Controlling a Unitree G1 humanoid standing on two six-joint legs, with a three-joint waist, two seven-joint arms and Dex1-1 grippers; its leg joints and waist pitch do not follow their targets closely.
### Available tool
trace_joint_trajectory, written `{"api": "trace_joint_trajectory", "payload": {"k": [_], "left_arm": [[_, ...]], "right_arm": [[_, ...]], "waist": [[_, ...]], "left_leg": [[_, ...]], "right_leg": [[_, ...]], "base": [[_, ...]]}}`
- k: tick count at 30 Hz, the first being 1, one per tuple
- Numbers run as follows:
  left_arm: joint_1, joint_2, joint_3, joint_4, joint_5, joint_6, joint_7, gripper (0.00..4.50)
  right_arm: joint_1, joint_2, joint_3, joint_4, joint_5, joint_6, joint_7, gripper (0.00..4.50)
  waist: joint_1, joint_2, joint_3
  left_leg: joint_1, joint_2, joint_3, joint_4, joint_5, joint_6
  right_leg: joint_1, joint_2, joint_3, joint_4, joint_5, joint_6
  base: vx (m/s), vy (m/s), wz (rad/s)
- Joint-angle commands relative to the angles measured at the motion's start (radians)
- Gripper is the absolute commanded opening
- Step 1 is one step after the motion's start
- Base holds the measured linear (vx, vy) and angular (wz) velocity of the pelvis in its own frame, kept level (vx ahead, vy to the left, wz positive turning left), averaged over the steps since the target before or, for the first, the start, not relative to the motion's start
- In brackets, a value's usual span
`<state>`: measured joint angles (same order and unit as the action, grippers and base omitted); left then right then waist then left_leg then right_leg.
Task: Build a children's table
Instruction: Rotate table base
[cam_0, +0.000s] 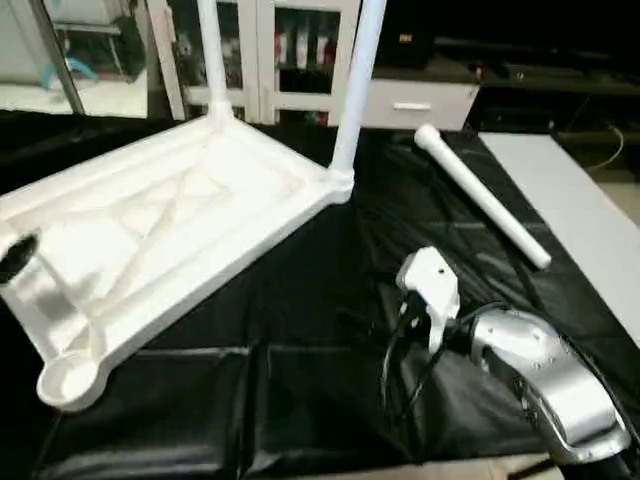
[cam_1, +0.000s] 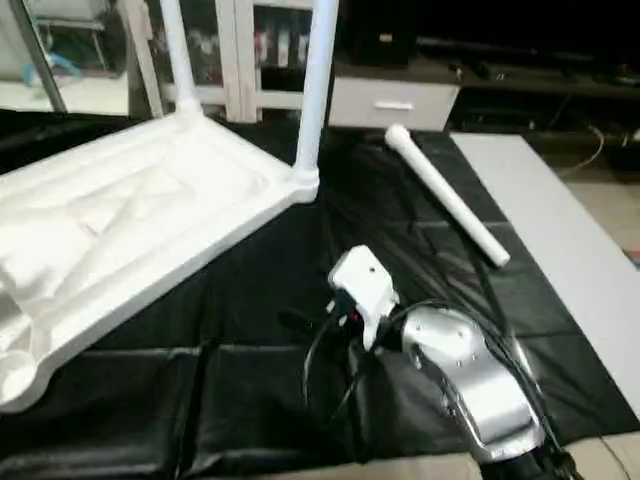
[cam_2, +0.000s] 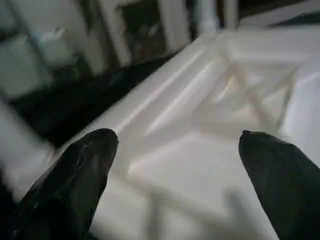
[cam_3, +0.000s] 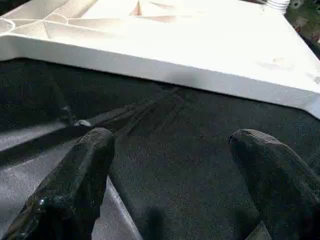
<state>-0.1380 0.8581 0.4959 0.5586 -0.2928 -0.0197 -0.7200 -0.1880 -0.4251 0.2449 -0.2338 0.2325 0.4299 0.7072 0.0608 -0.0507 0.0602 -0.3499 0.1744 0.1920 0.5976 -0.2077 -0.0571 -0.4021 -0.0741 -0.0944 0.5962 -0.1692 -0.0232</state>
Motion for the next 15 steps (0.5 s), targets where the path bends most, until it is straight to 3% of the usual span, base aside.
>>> {"api": "trace_joint_trajectory", "payload": {"k": [1,8,15], "left_arm": [[0.009,0.014,0.014,0.041,0.026,-0.025,-0.005,4.47],[0.088,0.032,0.030,0.186,0.007,-0.068,-0.067,4.47],[0.105,0.035,0.038,0.250,-0.011,-0.105,-0.139,4.47]], "right_arm": [[0.001,-0.014,-0.008,-0.020,-0.001,0.004,0.011,4.05],[0.008,-0.028,-0.007,-0.026,-0.003,-0.003,0.021,4.05],[0.011,-0.036,-0.002,-0.026,-0.005,-0.011,0.033,4.05]], "waist": [[-0.001,0.036,-0.043],[0.000,0.035,-0.036],[0.002,0.036,-0.036]], "left_leg": [[0.020,0.065,-0.036,-0.095,-0.336,-0.024],[0.029,0.070,-0.044,-0.100,-0.428,-0.039],[0.028,0.072,-0.044,-0.104,-0.430,-0.043]], "right_leg": [[0.027,-0.080,0.073,-0.070,-0.285,-0.149],[0.021,-0.087,0.075,-0.085,-0.404,-0.124],[0.021,-0.086,0.077,-0.081,-0.370,-0.139]], "base": [[0.000,0.000,0.00],[0.000,0.000,0.00],[0.000,0.000,0.00]]}}
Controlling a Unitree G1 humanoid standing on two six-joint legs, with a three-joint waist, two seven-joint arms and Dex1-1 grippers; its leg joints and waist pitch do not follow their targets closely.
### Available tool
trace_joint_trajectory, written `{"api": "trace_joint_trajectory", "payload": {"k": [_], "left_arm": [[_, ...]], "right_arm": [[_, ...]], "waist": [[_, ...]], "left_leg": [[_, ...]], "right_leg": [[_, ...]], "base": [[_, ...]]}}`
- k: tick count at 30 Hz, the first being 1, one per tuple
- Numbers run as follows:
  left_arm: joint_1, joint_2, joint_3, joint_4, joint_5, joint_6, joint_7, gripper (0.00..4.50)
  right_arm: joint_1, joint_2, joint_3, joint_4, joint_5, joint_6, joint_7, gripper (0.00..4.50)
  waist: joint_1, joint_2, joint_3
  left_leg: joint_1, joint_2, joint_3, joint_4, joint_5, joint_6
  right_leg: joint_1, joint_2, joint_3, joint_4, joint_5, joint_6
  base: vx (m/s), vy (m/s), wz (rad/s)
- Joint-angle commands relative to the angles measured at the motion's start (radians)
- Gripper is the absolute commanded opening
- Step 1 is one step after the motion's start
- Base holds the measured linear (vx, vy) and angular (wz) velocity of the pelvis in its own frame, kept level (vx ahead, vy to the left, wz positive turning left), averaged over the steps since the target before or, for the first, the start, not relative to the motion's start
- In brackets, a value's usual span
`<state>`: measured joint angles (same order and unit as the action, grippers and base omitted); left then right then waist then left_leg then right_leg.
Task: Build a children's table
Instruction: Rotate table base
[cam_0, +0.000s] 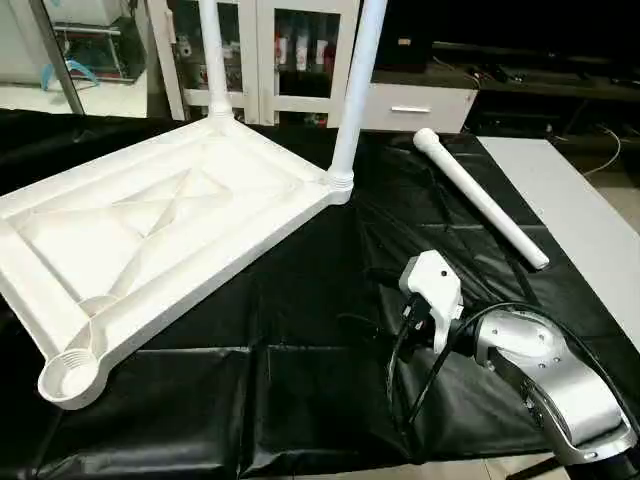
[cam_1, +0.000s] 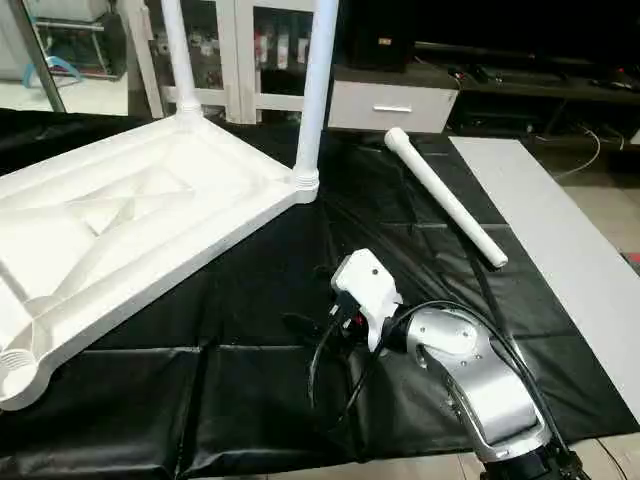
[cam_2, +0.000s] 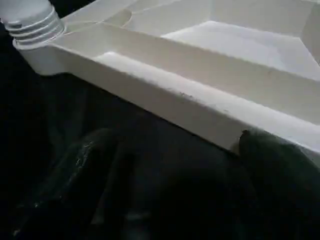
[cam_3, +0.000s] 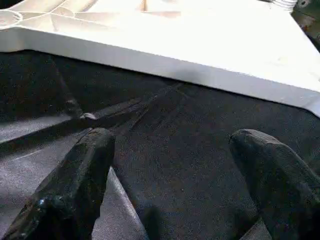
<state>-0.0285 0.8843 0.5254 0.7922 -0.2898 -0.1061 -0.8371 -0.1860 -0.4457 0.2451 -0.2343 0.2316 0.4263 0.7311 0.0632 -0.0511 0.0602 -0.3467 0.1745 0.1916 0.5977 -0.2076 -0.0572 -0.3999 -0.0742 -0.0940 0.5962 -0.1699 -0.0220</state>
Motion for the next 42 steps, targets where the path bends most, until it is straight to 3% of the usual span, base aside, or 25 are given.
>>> {"api": "trace_joint_trajectory", "payload": {"k": [1,6,12,16,17,18,22,27,30,33,35,39,42], "left_arm": [[-0.005,0.009,0.009,0.016,-0.014,-0.019,-0.022,4.47],[0.054,-0.023,-0.049,-0.087,-0.050,0.044,-0.159,4.47],[0.129,-0.076,-0.178,-0.317,-0.058,0.127,-0.229,4.47],[0.115,-0.124,-0.252,-0.429,-0.068,0.168,-0.241,4.47],[0.113,-0.140,-0.268,-0.465,-0.071,0.185,-0.236,4.47],[0.104,-0.170,-0.299,-0.513,-0.065,0.197,-0.220,4.47],[0.066,-0.229,-0.361,-0.561,-0.032,0.200,-0.180,4.47],[-0.011,-0.327,-0.462,-0.558,0.022,0.198,-0.140,4.47],[-0.020,-0.343,-0.485,-0.563,0.034,0.203,-0.139,4.47],[-0.069,-0.403,-0.551,-0.537,0.078,0.183,-0.118,4.47],[-0.099,-0.439,-0.581,-0.513,0.099,0.171,-0.106,4.47],[-0.144,-0.513,-0.637,-0.492,0.121,0.163,-0.086,4.47],[-0.153,-0.529,-0.648,-0.487,0.128,0.156,-0.074,4.47]], "right_arm": [[0.009,-0.015,-0.002,-0.026,-0.005,-0.007,0.009,4.05],[0.027,-0.045,0.016,-0.044,0.020,0.001,0.070,4.05],[0.057,-0.119,0.054,-0.072,0.025,0.011,0.159,4.05],[0.051,-0.111,0.039,-0.061,0.016,0.003,0.149,4.05],[0.050,-0.111,0.038,-0.061,0.017,0.003,0.148,4.05],[0.049,-0.112,0.038,-0.060,0.017,0.003,0.147,4.05],[0.048,-0.116,0.036,-0.058,0.013,0.001,0.145,4.05],[0.046,-0.114,0.031,-0.057,0.011,0.002,0.139,4.05],[0.047,-0.114,0.030,-0.060,0.012,0.004,0.138,4.05],[0.052,-0.118,0.019,-0.062,0.011,0.006,0.129,4.05],[0.053,-0.117,0.009,-0.061,0.011,0.009,0.120,4.05],[0.055,-0.111,-0.016,-0.064,0.023,0.020,0.103,4.05],[0.057,-0.108,-0.020,-0.065,0.025,0.023,0.098,4.05]], "waist": [[-0.001,0.037,-0.037],[-0.002,0.036,-0.035],[0.015,0.038,-0.027],[0.020,0.037,-0.020],[0.017,0.036,-0.013],[0.013,0.037,-0.011],[0.010,0.036,-0.015],[0.006,0.034,-0.019],[-0.006,0.034,-0.020],[-0.020,0.031,-0.024],[-0.015,0.032,-0.028],[-0.013,0.028,-0.041],[-0.010,0.028,-0.041]], "left_leg": [[0.024,0.072,-0.043,-0.104,-0.430,-0.043],[0.024,0.075,-0.041,-0.105,-0.431,-0.043],[0.032,0.078,-0.038,-0.103,-0.471,-0.039],[0.041,0.076,-0.046,-0.104,-0.532,-0.049],[0.051,0.073,-0.049,-0.102,-0.576,-0.050],[0.061,0.072,-0.055,-0.101,-0.610,-0.051],[0.052,0.071,-0.059,-0.106,-0.582,-0.047],[0.054,0.069,-0.060,-0.101,-0.557,-0.041],[0.048,0.071,-0.068,-0.107,-0.587,-0.046],[0.042,0.070,-0.071,-0.107,-0.584,-0.045],[0.060,0.068,-0.064,-0.097,-0.568,-0.041],[0.024,0.075,-0.063,-0.104,-0.445,-0.026],[0.020,0.075,-0.054,-0.101,-0.394,-0.016]], "right_leg": [[0.020,-0.087,0.076,-0.080,-0.366,-0.141],[0.021,-0.090,0.080,-0.079,-0.367,-0.152],[0.013,-0.092,0.083,-0.093,-0.455,-0.136],[0.010,-0.092,0.075,-0.109,-0.572,-0.093],[0.005,-0.091,0.067,-0.123,-0.642,-0.071],[0.009,-0.089,0.054,-0.134,-0.698,-0.045],[0.022,-0.091,0.051,-0.135,-0.674,-0.033],[0.026,-0.095,0.043,-0.146,-0.685,-0.020],[0.038,-0.093,0.031,-0.146,-0.670,-0.014],[0.042,-0.096,0.031,-0.144,-0.647,-0.021],[0.030,-0.099,0.032,-0.154,-0.644,-0.029],[0.052,-0.105,0.047,-0.127,-0.520,-0.066],[0.049,-0.102,0.055,-0.117,-0.447,-0.106]], "base": [[0.000,0.000,0.00],[0.000,0.000,0.00],[0.000,0.000,0.00],[0.000,0.000,0.00],[0.000,0.000,0.00],[0.000,0.000,0.00],[0.000,0.000,0.00],[0.000,0.000,0.00],[0.000,0.000,0.00],[0.000,0.000,0.00],[0.000,0.000,0.00],[0.000,0.000,0.00],[0.000,0.000,0.00]]}}
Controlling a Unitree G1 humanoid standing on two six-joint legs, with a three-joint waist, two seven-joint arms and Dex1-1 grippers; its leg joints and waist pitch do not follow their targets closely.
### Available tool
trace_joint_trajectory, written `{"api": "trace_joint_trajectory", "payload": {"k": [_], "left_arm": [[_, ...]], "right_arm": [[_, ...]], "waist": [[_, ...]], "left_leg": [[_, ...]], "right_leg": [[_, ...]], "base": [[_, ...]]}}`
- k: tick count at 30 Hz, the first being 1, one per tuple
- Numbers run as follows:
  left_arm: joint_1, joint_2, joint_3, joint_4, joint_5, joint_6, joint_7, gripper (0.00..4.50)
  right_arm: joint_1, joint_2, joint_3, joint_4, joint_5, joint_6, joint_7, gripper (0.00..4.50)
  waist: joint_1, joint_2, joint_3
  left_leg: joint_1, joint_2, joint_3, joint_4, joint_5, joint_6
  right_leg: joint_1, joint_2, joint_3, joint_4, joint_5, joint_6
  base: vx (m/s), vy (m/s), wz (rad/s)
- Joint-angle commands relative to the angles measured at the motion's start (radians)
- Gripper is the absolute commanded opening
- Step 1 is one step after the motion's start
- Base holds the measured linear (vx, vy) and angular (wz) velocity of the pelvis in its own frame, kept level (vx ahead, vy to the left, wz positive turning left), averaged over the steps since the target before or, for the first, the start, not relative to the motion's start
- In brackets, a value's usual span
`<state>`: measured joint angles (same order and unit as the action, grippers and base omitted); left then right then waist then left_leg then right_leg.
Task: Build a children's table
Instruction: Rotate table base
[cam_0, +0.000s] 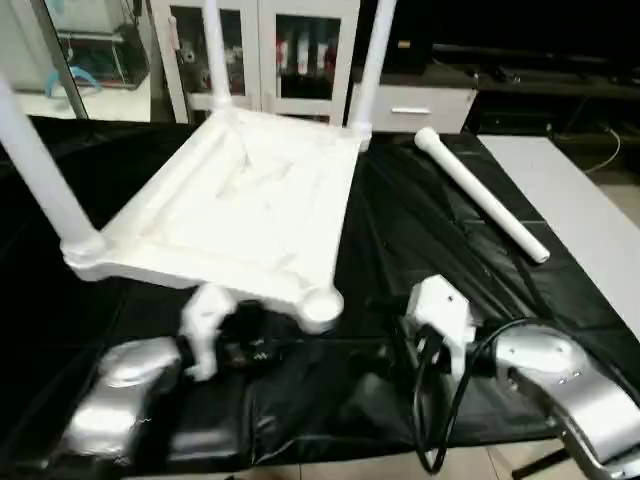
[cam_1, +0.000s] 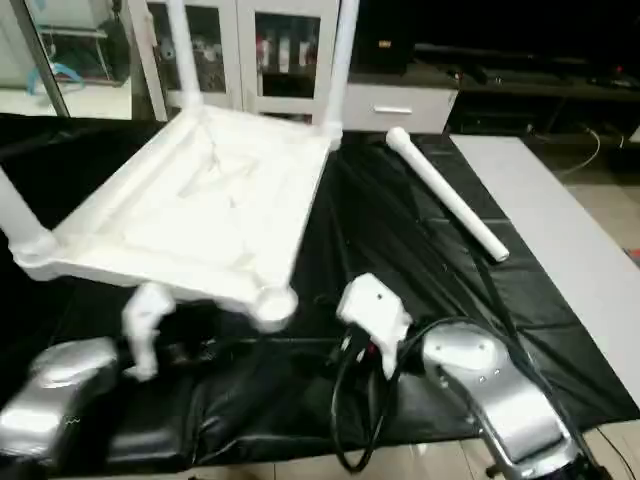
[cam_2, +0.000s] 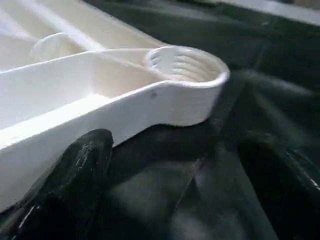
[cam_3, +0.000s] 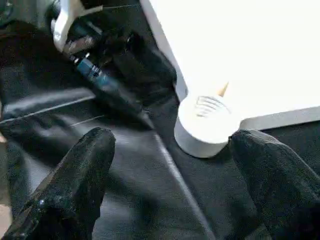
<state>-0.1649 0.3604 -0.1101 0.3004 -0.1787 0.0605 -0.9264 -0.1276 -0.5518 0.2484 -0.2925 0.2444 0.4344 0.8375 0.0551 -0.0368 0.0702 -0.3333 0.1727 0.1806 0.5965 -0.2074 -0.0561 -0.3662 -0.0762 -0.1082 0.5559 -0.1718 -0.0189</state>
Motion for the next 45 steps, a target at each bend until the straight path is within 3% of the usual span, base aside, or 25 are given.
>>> {"api": "trace_joint_trajectory", "payload": {"k": [1,14,15,17,19,22,23,24,26,27,28,29,30,31,32,33,35,36,37,39,40,41,43,44,45], "left_arm": [[-0.031,-0.045,-0.031,-0.002,0.022,-0.020,0.034,4.47],[0.113,-0.200,0.143,-0.420,0.047,0.046,0.457,4.47],[0.102,-0.221,0.150,-0.435,0.075,0.053,0.504,4.47],[0.080,-0.233,0.148,-0.440,0.113,0.092,0.557,4.47],[0.056,-0.236,0.135,-0.441,0.146,0.076,0.610,4.47],[0.016,-0.257,0.133,-0.420,0.165,0.095,0.684,4.47],[0.015,-0.257,0.131,-0.420,0.170,0.097,0.688,4.47],[0.015,-0.257,0.127,-0.422,0.181,0.100,0.691,4.47],[0.017,-0.261,0.121,-0.431,0.188,0.122,0.686,4.47],[0.019,-0.256,0.118,-0.428,0.201,0.122,0.689,4.47],[0.019,-0.252,0.117,-0.422,0.213,0.127,0.699,4.47],[0.019,-0.252,0.117,-0.422,0.213,0.127,0.699,4.47],[0.019,-0.243,0.111,-0.403,0.233,0.111,0.717,4.47],[0.020,-0.241,0.109,-0.396,0.238,0.113,0.726,4.47],[0.020,-0.238,0.104,-0.390,0.247,0.110,0.737,4.47],[0.020,-0.236,0.101,-0.387,0.253,0.109,0.745,4.47],[0.020,-0.239,0.100,-0.387,0.256,0.116,0.748,4.47],[0.021,-0.242,0.096,-0.386,0.260,0.115,0.746,4.47],[0.020,-0.242,0.091,-0.384,0.263,0.118,0.746,4.47],[0.017,-0.241,0.087,-0.382,0.265,0.120,0.746,4.47],[0.015,-0.239,0.085,-0.380,0.268,0.119,0.748,4.47],[0.010,-0.237,0.084,-0.375,0.271,0.116,0.753,4.47],[0.004,-0.233,0.085,-0.366,0.274,0.112,0.759,4.47],[0.001,-0.230,0.085,-0.361,0.277,0.110,0.763,4.47],[0.000,-0.228,0.085,-0.358,0.277,0.109,0.764,4.47]], "right_arm": [[0.003,0.009,-0.036,-0.015,0.018,0.025,-0.029,4.05],[-0.014,0.267,-0.174,0.049,-0.066,0.000,-0.453,4.05],[-0.025,0.286,-0.177,0.067,-0.069,0.003,-0.477,4.05],[-0.043,0.304,-0.180,0.092,-0.076,-0.001,-0.504,4.05],[-0.065,0.323,-0.182,0.119,-0.084,-0.008,-0.533,4.05],[-0.110,0.336,-0.177,0.179,-0.092,-0.027,-0.525,4.05],[-0.114,0.336,-0.177,0.185,-0.094,-0.028,-0.525,4.05],[-0.120,0.337,-0.177,0.194,-0.098,-0.031,-0.527,4.05],[-0.134,0.333,-0.177,0.218,-0.105,-0.040,-0.528,4.05],[-0.144,0.326,-0.177,0.231,-0.111,-0.044,-0.528,4.05],[-0.153,0.322,-0.181,0.244,-0.111,-0.047,-0.527,4.05],[-0.153,0.322,-0.181,0.244,-0.111,-0.047,-0.527,4.05],[-0.166,0.315,-0.189,0.259,-0.112,-0.047,-0.532,4.05],[-0.169,0.314,-0.194,0.263,-0.111,-0.045,-0.534,4.05],[-0.172,0.314,-0.198,0.268,-0.111,-0.045,-0.534,4.05],[-0.174,0.314,-0.200,0.271,-0.112,-0.045,-0.532,4.05],[-0.176,0.310,-0.201,0.277,-0.115,-0.048,-0.533,4.05],[-0.179,0.306,-0.201,0.286,-0.118,-0.051,-0.534,4.05],[-0.181,0.305,-0.201,0.289,-0.120,-0.052,-0.534,4.05],[-0.183,0.304,-0.200,0.292,-0.121,-0.054,-0.535,4.05],[-0.184,0.304,-0.200,0.294,-0.121,-0.054,-0.536,4.05],[-0.187,0.304,-0.201,0.299,-0.123,-0.056,-0.540,4.05],[-0.191,0.308,-0.208,0.307,-0.124,-0.055,-0.552,4.05],[-0.193,0.311,-0.214,0.311,-0.124,-0.054,-0.559,4.05],[-0.194,0.313,-0.218,0.313,-0.127,-0.056,-0.566,4.05]], "waist": [[-0.002,0.013,-0.051],[-0.008,-0.003,-0.066],[0.001,-0.017,-0.060],[-0.013,0.004,-0.069],[-0.055,0.045,-0.062],[-0.070,0.041,-0.059],[-0.070,0.041,-0.059],[-0.059,0.018,-0.061],[-0.025,-0.024,-0.068],[0.002,-0.029,-0.060],[-0.004,-0.034,-0.050],[-0.001,-0.032,-0.047],[0.002,-0.003,-0.066],[-0.009,0.032,-0.090],[-0.015,0.058,-0.098],[-0.062,0.031,-0.093],[-0.048,0.033,-0.084],[-0.047,0.024,-0.082],[-0.043,0.013,-0.083],[-0.010,-0.022,-0.082],[0.012,-0.056,-0.092],[0.014,-0.055,-0.071],[0.011,-0.031,-0.063],[0.007,-0.001,-0.080],[0.004,0.052,-0.092]], "left_leg": [[0.006,0.076,-0.042,-0.099,-0.394,-0.016],[-0.018,0.071,-0.025,-0.077,-0.178,0.022],[-0.075,0.048,-0.063,-0.091,-0.156,0.083],[-0.062,0.057,-0.097,-0.085,-0.136,0.139],[-0.046,0.126,-0.227,-0.116,-0.242,0.198],[-0.010,0.107,-0.312,-0.138,-0.315,0.251],[-0.010,0.107,-0.312,-0.138,-0.315,0.251],[-0.051,0.028,-0.308,-0.128,-0.290,0.229],[-0.112,-0.079,-0.179,0.097,-0.262,0.102],[-0.095,-0.052,-0.056,0.261,-0.200,0.092],[-0.117,-0.030,-0.045,0.265,-0.205,0.101],[-0.112,-0.018,-0.037,0.262,-0.208,0.101],[-0.077,0.041,-0.046,0.158,-0.253,0.137],[-0.026,0.132,-0.138,0.025,-0.174,0.210],[0.026,0.267,-0.253,-0.051,-0.162,0.276],[0.060,0.276,-0.301,-0.041,0.029,0.400],[0.032,0.215,-0.290,-0.018,0.188,0.515],[-0.021,0.079,-0.255,-0.036,0.172,0.524],[-0.020,0.049,-0.254,-0.041,0.115,0.505],[-0.127,-0.083,-0.167,0.086,0.004,0.424],[-0.138,-0.075,-0.056,0.291,-0.138,0.236],[-0.145,-0.053,-0.038,0.294,-0.192,0.147],[-0.094,-0.004,-0.027,0.245,-0.288,0.123],[-0.086,0.041,-0.042,0.165,-0.266,0.146],[-0.012,0.156,-0.165,0.007,-0.186,0.223]], "right_leg": [[0.014,-0.099,0.070,-0.076,-0.447,-0.111],[0.020,-0.083,0.080,-0.038,-0.317,-0.143],[0.059,-0.099,0.037,-0.023,-0.282,-0.142],[0.049,-0.088,0.007,-0.019,-0.218,-0.153],[0.034,-0.027,-0.030,0.059,-0.154,-0.184],[-0.020,0.008,0.015,0.141,-0.237,-0.255],[-0.020,0.008,0.015,0.141,-0.237,-0.255],[0.017,-0.015,0.043,0.084,-0.237,-0.376],[0.047,-0.115,0.030,-0.071,-0.483,-0.496],[0.031,-0.157,-0.010,-0.109,-0.619,-0.430],[0.039,-0.168,-0.020,-0.100,-0.622,-0.365],[0.044,-0.174,-0.041,-0.099,-0.619,-0.325],[0.095,-0.176,-0.079,-0.098,-0.527,-0.229],[0.088,-0.064,-0.148,-0.032,-0.334,-0.129],[0.037,-0.027,-0.123,0.114,-0.278,-0.074],[-0.096,-0.014,-0.030,0.243,-0.330,-0.059],[-0.127,-0.017,0.036,0.277,-0.286,-0.101],[-0.085,0.022,0.058,0.219,-0.222,-0.174],[-0.070,0.024,0.066,0.180,-0.207,-0.237],[0.038,-0.060,0.067,0.023,-0.136,-0.550],[0.046,-0.133,0.034,-0.053,-0.295,-0.558],[0.035,-0.129,0.004,-0.047,-0.357,-0.447],[0.054,-0.189,-0.024,-0.075,-0.505,-0.337],[0.113,-0.190,-0.050,-0.089,-0.509,-0.233],[0.084,-0.069,-0.127,-0.010,-0.321,-0.109]], "base": [[0.000,0.000,0.00],[0.000,0.000,0.00],[0.000,0.000,0.00],[-0.009,-0.022,0.38],[-0.002,-0.045,0.49],[0.014,-0.109,0.64],[-0.008,-0.210,0.68],[-0.008,-0.210,0.68],[-0.040,-0.238,0.59],[-0.041,-0.229,0.55],[-0.022,-0.212,0.41],[-0.016,-0.203,0.53],[-0.016,-0.203,0.53],[-0.024,-0.216,0.82],[-0.013,-0.242,0.77],[-0.013,-0.242,0.77],[-0.027,-0.227,0.65],[-0.048,-0.228,0.63],[-0.050,-0.313,0.61],[-0.060,-0.349,0.67],[-0.086,-0.313,0.56],[-0.078,-0.298,0.47],[-0.067,-0.280,0.52],[-0.038,-0.266,0.78],[-0.038,-0.266,0.78]]}}
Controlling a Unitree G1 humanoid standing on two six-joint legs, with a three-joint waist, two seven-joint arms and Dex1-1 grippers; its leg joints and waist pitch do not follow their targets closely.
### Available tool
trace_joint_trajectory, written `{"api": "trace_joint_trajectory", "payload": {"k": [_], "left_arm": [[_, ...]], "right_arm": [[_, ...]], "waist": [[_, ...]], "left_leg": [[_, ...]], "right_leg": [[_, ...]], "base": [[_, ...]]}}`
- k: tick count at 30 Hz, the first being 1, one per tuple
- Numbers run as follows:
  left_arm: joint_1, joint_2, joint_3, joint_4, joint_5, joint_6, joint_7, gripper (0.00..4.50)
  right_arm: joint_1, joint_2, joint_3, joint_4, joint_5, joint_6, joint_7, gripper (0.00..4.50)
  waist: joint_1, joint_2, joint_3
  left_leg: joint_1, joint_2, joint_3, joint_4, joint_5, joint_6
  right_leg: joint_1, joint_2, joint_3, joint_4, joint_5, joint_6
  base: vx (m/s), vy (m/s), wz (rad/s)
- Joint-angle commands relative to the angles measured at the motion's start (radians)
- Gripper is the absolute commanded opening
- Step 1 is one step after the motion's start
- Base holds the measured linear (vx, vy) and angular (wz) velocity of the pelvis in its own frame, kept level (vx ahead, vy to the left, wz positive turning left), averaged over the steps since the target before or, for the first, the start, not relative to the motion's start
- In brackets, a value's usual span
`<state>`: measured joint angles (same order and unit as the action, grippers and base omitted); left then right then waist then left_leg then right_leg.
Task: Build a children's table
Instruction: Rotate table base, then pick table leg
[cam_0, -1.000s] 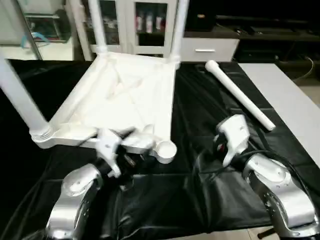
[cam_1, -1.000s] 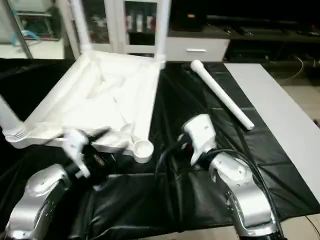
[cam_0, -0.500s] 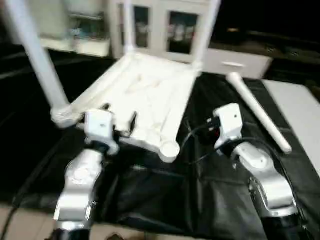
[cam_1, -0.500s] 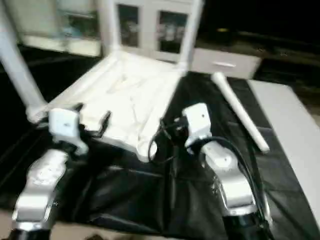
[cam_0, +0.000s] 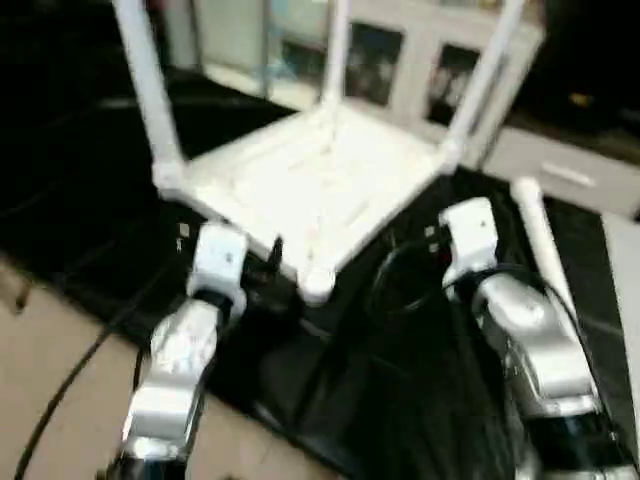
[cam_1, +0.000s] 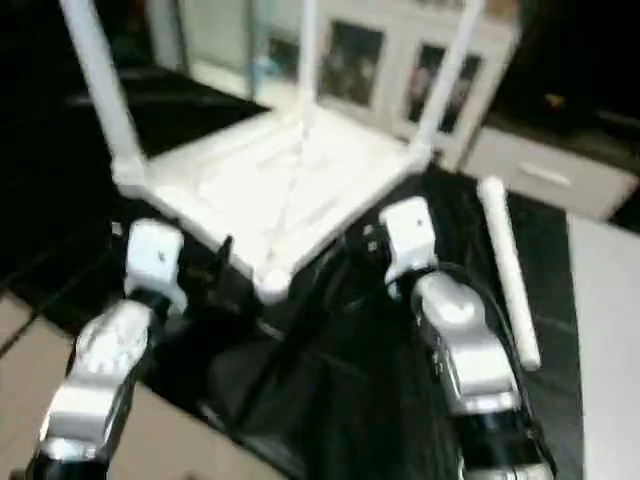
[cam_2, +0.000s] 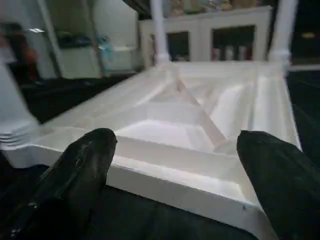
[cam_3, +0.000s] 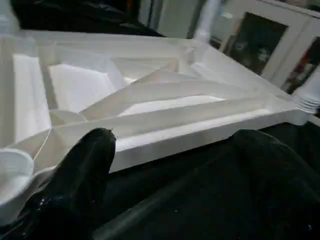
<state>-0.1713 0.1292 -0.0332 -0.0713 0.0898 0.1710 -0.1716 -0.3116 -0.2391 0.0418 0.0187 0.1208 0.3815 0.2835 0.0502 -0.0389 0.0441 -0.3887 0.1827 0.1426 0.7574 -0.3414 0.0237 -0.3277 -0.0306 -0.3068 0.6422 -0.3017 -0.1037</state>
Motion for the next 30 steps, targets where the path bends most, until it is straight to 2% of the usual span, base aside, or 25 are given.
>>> {"api": "trace_joint_trajectory", "payload": {"k": [1,2,3,4,5,6,7,8,9,10,11,12,13,14,15,18,19,20,21,22,23,24,26,28,30], "left_arm": [[0.005,-0.002,0.016,0.016,-0.010,0.008,-0.001,4.47],[0.004,-0.003,0.022,0.017,-0.020,0.022,-0.008,4.50],[0.001,0.001,0.024,0.020,-0.026,0.028,-0.019,4.50],[0.000,0.002,0.026,0.019,-0.039,0.030,-0.035,4.50],[0.000,0.004,0.028,0.018,-0.062,0.031,-0.063,4.50],[0.005,0.014,0.024,0.009,-0.092,0.023,-0.103,4.50],[0.009,0.022,0.021,0.001,-0.117,0.017,-0.135,4.50],[0.009,0.022,0.021,0.001,-0.117,0.017,-0.135,4.50],[0.014,0.039,0.009,-0.011,-0.133,0.011,-0.171,4.50],[0.015,0.057,-0.003,-0.017,-0.138,0.015,-0.197,4.50],[0.014,0.071,-0.010,-0.020,-0.140,0.016,-0.217,4.50],[0.012,0.085,-0.016,-0.024,-0.142,0.011,-0.239,4.50],[0.009,0.095,-0.018,-0.027,-0.148,0.014,-0.261,4.50],[0.005,0.105,-0.021,-0.030,-0.154,0.020,-0.283,4.50],[0.003,0.110,-0.023,-0.032,-0.158,0.024,-0.295,4.50],[-0.009,0.165,-0.041,-0.085,-0.220,0.070,-0.417,4.50],[-0.011,0.192,-0.050,-0.126,-0.261,0.104,-0.473,4.50],[-0.011,0.192,-0.050,-0.126,-0.261,0.104,-0.473,4.50],[-0.008,0.219,-0.062,-0.162,-0.295,0.131,-0.514,4.50],[-0.007,0.227,-0.066,-0.173,-0.305,0.140,-0.526,4.50],[-0.004,0.251,-0.079,-0.208,-0.334,0.168,-0.561,4.50],[-0.005,0.260,-0.086,-0.225,-0.344,0.179,-0.574,4.50],[-0.006,0.264,-0.089,-0.232,-0.348,0.184,-0.579,4.50],[-0.009,0.269,-0.084,-0.254,-0.372,0.212,-0.597,4.50],[-0.008,0.280,-0.083,-0.266,-0.386,0.235,-0.613,4.50]], "right_arm": [[-0.011,0.012,-0.031,0.006,0.017,0.013,-0.020,4.05],[-0.011,0.021,-0.052,0.007,0.039,0.027,-0.026,4.32],[-0.012,0.023,-0.064,0.010,0.052,0.043,-0.026,4.38],[-0.014,0.023,-0.072,0.013,0.054,0.051,-0.033,4.38],[-0.017,0.022,-0.081,0.020,0.054,0.061,-0.045,4.44],[-0.022,0.020,-0.092,0.028,0.050,0.070,-0.057,4.47],[-0.028,0.018,-0.101,0.036,0.042,0.082,-0.072,4.47],[-0.028,0.018,-0.101,0.036,0.042,0.082,-0.072,4.47],[-0.037,0.015,-0.118,0.050,0.034,0.095,-0.097,4.47],[-0.052,0.006,-0.133,0.075,0.025,0.121,-0.116,4.47],[-0.067,-0.004,-0.142,0.101,0.017,0.137,-0.129,4.47],[-0.085,-0.013,-0.155,0.131,0.018,0.148,-0.147,4.47],[-0.104,-0.020,-0.166,0.163,0.022,0.151,-0.158,4.47],[-0.124,-0.029,-0.172,0.197,0.023,0.151,-0.163,4.47],[-0.134,-0.034,-0.174,0.214,0.021,0.149,-0.165,4.47],[-0.229,-0.083,-0.193,0.370,-0.002,0.136,-0.187,4.47],[-0.274,-0.108,-0.192,0.451,-0.008,0.128,-0.179,4.47],[-0.274,-0.108,-0.192,0.451,-0.008,0.128,-0.179,4.47],[-0.312,-0.122,-0.198,0.524,-0.018,0.115,-0.181,4.47],[-0.323,-0.127,-0.199,0.548,-0.021,0.109,-0.185,4.47],[-0.362,-0.140,-0.207,0.625,-0.027,0.092,-0.198,4.47],[-0.384,-0.146,-0.213,0.667,-0.027,0.083,-0.202,4.47],[-0.394,-0.149,-0.215,0.686,-0.026,0.079,-0.203,4.47],[-0.446,-0.162,-0.210,0.793,-0.035,0.061,-0.195,4.47],[-0.483,-0.173,-0.188,0.883,-0.058,0.049,-0.204,4.47]], "waist": [[-0.019,0.066,-0.075],[-0.039,0.029,-0.074],[-0.027,0.032,-0.070],[-0.020,0.029,-0.069],[-0.003,0.000,-0.055],[0.016,-0.059,-0.072],[0.064,-0.053,-0.072],[0.064,-0.059,-0.071],[0.058,-0.048,-0.068],[0.049,-0.034,-0.062],[0.045,-0.026,-0.059],[0.040,-0.020,-0.056],[0.034,-0.010,-0.053],[0.032,-0.008,-0.051],[0.023,-0.008,-0.047],[-0.001,0.002,-0.040],[-0.005,0.001,-0.037],[-0.009,0.009,-0.037],[-0.010,0.013,-0.034],[-0.013,0.010,-0.032],[-0.013,0.009,-0.029],[-0.019,0.001,-0.030],[-0.016,0.001,-0.032],[-0.019,0.004,-0.031],[-0.018,0.006,-0.033]], "left_leg": [[0.093,0.260,-0.226,-0.210,0.014,0.212],[0.136,0.329,-0.186,-0.203,0.219,0.225],[0.103,0.260,-0.120,-0.182,0.349,0.304],[0.099,0.235,-0.104,-0.175,0.408,0.351],[0.019,0.110,-0.015,-0.146,0.330,0.342],[-0.034,-0.050,0.037,-0.030,0.130,0.251],[-0.029,-0.035,0.002,-0.058,0.091,0.087],[-0.026,-0.028,-0.002,-0.077,0.114,0.026],[-0.037,-0.022,-0.014,-0.120,0.150,-0.055],[-0.027,-0.016,-0.020,-0.149,0.140,-0.099],[-0.026,-0.018,-0.022,-0.156,0.128,-0.118],[-0.013,-0.015,-0.020,-0.167,0.086,-0.143],[-0.009,-0.007,-0.015,-0.180,0.049,-0.165],[-0.002,-0.006,-0.012,-0.183,0.024,-0.172],[0.006,-0.003,-0.008,-0.193,-0.022,-0.175],[0.030,0.018,-0.013,-0.218,-0.140,-0.170],[0.030,0.023,-0.015,-0.222,-0.164,-0.169],[0.030,0.027,-0.019,-0.227,-0.200,-0.171],[0.036,0.033,-0.015,-0.231,-0.214,-0.168],[0.039,0.029,-0.011,-0.232,-0.240,-0.164],[0.039,0.028,-0.010,-0.232,-0.247,-0.164],[0.034,0.023,-0.005,-0.230,-0.252,-0.160],[0.038,0.026,0.002,-0.227,-0.233,-0.154],[0.028,0.026,0.008,-0.229,-0.196,-0.150],[0.030,0.025,0.013,-0.226,-0.192,-0.147]], "right_leg": [[-0.010,-0.080,0.095,0.049,-0.131,0.023],[-0.140,-0.090,0.191,0.165,-0.132,0.071],[-0.166,-0.098,0.252,0.181,-0.035,0.062],[-0.168,-0.105,0.278,0.154,0.008,0.056],[-0.114,-0.093,0.306,0.042,0.125,0.013],[-0.040,-0.116,0.353,-0.053,0.138,-0.034],[-0.020,-0.166,0.375,-0.062,0.121,0.107],[-0.021,-0.155,0.369,-0.056,0.100,0.213],[0.002,-0.133,0.350,-0.051,0.075,0.358],[-0.007,-0.116,0.332,-0.067,0.040,0.409],[-0.005,-0.107,0.322,-0.073,-0.005,0.412],[-0.013,-0.090,0.321,-0.089,-0.116,0.378],[-0.016,-0.078,0.313,-0.100,-0.233,0.312],[-0.025,-0.072,0.309,-0.106,-0.293,0.284],[-0.032,-0.064,0.302,-0.114,-0.376,0.225],[-0.047,-0.061,0.286,-0.115,-0.411,0.091],[-0.047,-0.062,0.284,-0.112,-0.399,0.069],[-0.044,-0.065,0.283,-0.107,-0.365,0.033],[-0.047,-0.066,0.286,-0.109,-0.312,0.011],[-0.048,-0.065,0.286,-0.110,-0.304,-0.008],[-0.048,-0.068,0.285,-0.111,-0.314,-0.008],[-0.046,-0.073,0.281,-0.112,-0.348,-0.005],[-0.049,-0.076,0.285,-0.115,-0.332,-0.003],[-0.044,-0.074,0.285,-0.109,-0.291,-0.010],[-0.049,-0.076,0.284,-0.107,-0.293,-0.024]], "base": [[-0.040,-0.296,0.72],[-0.030,-0.276,0.42],[-0.030,-0.276,0.42],[-0.049,-0.269,0.22],[-0.082,-0.250,0.03],[-0.082,-0.250,0.03],[-0.085,-0.258,-0.05],[-0.083,-0.279,-0.14],[-0.083,-0.279,-0.14],[-0.084,-0.220,-0.26],[-0.087,-0.149,-0.19],[-0.087,-0.149,-0.19],[-0.091,-0.079,-0.11],[-0.097,-0.014,-0.07],[-0.097,-0.014,-0.07],[-0.087,0.056,-0.01],[-0.075,0.086,-0.05],[-0.057,0.083,-0.06],[-0.057,0.083,-0.06],[-0.042,0.073,-0.01],[-0.033,0.066,-0.02],[-0.033,0.066,-0.02],[-0.014,0.056,-0.02],[-0.004,0.025,0.00],[0.000,0.000,0.00]]}}
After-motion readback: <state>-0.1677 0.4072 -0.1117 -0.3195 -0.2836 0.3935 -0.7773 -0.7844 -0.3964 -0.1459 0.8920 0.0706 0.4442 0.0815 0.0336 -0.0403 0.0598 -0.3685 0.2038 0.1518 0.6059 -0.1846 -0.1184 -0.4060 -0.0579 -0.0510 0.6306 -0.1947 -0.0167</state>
